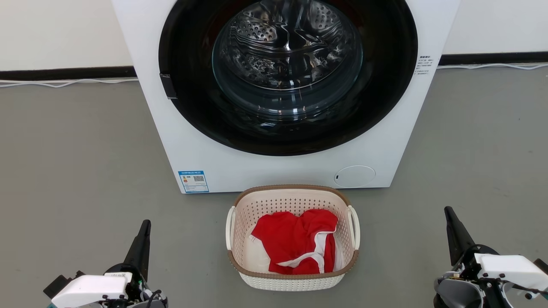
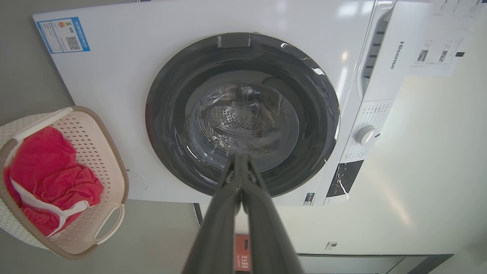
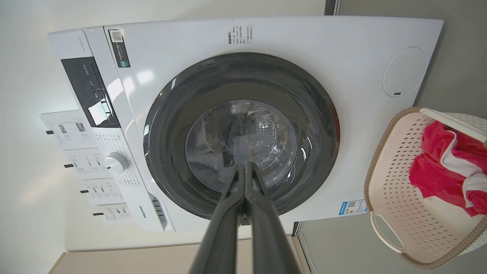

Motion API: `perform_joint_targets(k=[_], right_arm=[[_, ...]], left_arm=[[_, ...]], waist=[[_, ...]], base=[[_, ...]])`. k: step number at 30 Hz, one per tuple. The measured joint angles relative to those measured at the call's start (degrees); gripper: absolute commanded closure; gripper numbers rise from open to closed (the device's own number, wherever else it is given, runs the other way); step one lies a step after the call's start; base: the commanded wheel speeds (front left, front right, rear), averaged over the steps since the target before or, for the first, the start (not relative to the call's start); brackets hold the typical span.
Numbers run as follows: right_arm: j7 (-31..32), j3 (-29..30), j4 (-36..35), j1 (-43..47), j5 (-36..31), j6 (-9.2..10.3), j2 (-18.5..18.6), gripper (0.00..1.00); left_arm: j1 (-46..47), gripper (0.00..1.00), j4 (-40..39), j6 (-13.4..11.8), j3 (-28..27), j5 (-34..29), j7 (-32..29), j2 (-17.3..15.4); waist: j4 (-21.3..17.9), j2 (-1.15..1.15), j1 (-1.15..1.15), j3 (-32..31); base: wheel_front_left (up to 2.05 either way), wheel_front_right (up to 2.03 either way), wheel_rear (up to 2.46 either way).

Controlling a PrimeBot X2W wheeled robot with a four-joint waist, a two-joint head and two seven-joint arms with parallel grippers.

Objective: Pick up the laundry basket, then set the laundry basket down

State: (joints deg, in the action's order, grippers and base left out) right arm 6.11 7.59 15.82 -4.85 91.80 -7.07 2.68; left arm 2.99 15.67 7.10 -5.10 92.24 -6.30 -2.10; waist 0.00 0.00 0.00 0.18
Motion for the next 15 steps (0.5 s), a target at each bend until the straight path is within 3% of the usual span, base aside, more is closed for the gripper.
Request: perform_joint_targets(k=[15], right_arm=[[0.00, 0.00, 0.00, 0.00, 0.00, -0.01, 0.00, 1.00]], left_arm=[[0.00, 1.00, 0.00, 0.00, 0.00, 0.00, 0.00, 0.00]], waist=[[0.00, 0.00, 0.00, 0.00]], base=[[0.00, 0.00, 0.00]])
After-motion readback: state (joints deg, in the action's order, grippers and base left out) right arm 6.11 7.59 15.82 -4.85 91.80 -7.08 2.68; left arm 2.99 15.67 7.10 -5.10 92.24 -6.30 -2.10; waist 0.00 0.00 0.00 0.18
